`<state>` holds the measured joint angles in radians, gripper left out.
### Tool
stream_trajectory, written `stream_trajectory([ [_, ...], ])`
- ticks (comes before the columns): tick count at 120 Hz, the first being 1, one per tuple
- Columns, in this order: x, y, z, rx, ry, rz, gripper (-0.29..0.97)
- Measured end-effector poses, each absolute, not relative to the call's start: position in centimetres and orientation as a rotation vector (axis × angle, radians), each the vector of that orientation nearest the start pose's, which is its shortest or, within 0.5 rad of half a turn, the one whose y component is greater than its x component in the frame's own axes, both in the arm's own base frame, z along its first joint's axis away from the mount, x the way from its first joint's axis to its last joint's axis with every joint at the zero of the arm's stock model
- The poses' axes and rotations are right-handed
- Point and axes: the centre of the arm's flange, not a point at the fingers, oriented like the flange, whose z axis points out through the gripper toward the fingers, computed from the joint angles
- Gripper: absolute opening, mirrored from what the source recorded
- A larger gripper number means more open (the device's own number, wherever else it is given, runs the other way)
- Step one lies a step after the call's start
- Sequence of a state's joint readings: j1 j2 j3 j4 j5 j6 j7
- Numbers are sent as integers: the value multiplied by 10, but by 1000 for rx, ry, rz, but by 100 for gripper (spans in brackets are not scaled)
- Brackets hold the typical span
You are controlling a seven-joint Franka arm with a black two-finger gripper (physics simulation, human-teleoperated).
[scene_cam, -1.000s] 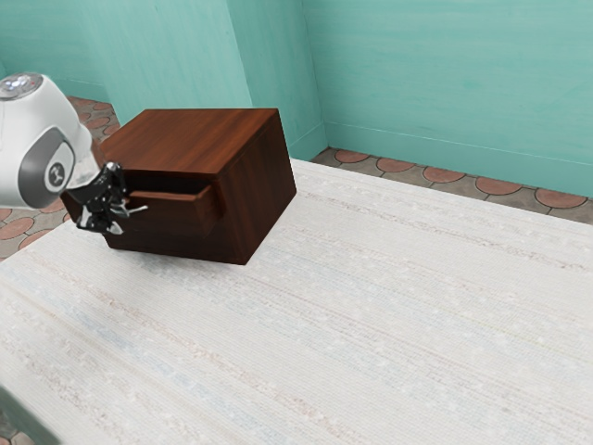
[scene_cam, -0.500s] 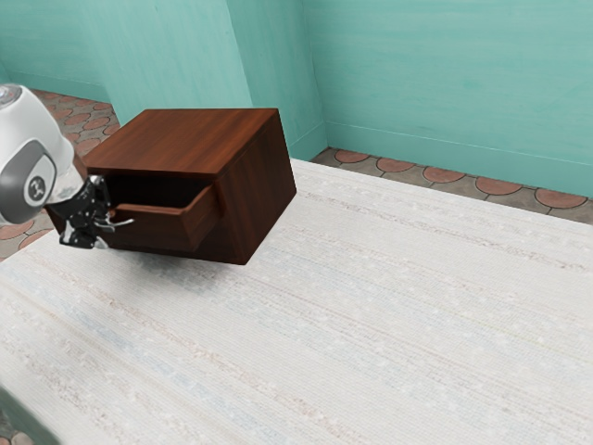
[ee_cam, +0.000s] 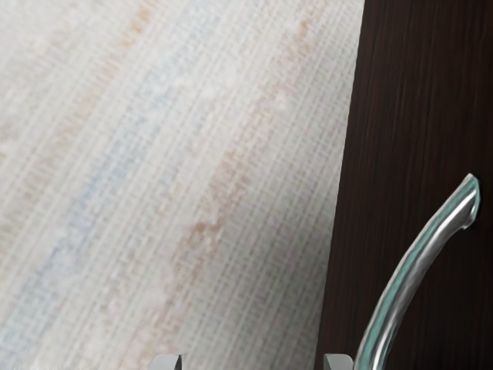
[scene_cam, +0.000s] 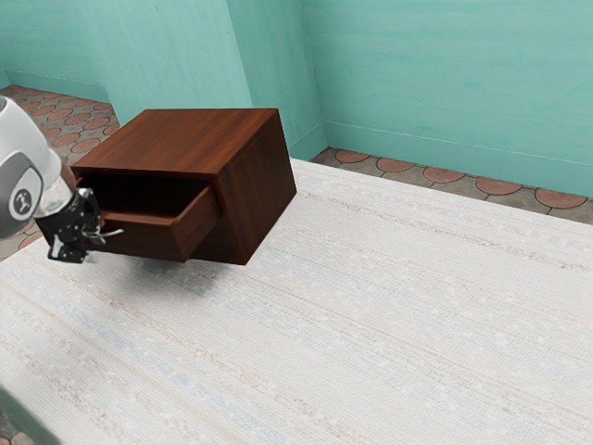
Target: Pull the drawer handle with one arm to open the drawer
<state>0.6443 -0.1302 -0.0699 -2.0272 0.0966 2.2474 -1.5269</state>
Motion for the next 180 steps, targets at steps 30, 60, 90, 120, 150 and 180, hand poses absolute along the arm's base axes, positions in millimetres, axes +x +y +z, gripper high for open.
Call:
stream_trajectory([
  [30,447,295,540,1538,2592,521,15],
  [60,436,291,538,1532,2600,505,15],
  [90,424,290,542,1527,2609,509,15],
  [120,410,284,543,1524,2612,511,15],
  [150,401,283,542,1516,2617,509,15],
  [180,401,283,542,1513,2618,504,15],
])
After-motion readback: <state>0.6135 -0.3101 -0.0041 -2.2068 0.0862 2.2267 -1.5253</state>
